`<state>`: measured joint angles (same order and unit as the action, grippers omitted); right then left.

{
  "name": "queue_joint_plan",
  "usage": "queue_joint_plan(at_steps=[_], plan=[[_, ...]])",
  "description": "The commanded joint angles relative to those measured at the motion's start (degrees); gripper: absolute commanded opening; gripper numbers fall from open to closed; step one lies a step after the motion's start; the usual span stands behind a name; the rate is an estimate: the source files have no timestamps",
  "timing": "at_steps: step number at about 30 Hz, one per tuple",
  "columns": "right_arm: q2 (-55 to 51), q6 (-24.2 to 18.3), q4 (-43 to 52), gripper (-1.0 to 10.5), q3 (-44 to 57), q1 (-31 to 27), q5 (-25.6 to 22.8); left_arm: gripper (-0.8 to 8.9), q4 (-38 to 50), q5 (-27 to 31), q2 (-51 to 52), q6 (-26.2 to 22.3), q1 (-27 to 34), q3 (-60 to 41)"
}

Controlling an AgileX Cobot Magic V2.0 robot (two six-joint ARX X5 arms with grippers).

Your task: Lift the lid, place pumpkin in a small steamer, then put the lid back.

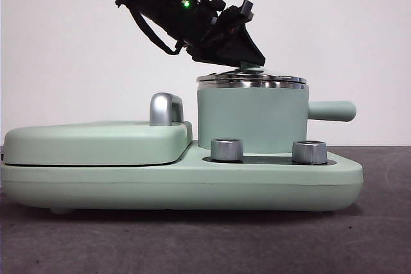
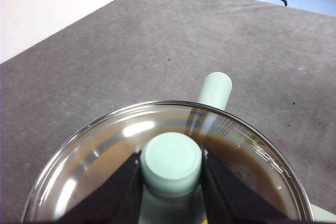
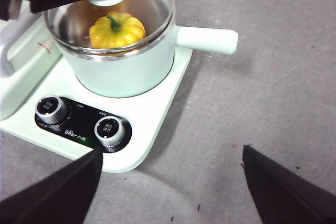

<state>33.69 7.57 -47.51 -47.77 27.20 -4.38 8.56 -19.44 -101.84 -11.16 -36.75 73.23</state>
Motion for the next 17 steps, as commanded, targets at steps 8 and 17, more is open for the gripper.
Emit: queue_joint_plan(at_steps=[8, 17], plan=[[0.3, 1.1, 0.3, 4.1, -0.3, 0.3, -0.2, 0.10, 4.8, -1.7, 0.3, 1.2, -0.5, -0.6], [0.3, 1.0, 0.3, 4.1, -0.3, 0.3, -0.2, 0.10, 4.7, 0.0, 0.3, 0.6, -1.4, -0.6]])
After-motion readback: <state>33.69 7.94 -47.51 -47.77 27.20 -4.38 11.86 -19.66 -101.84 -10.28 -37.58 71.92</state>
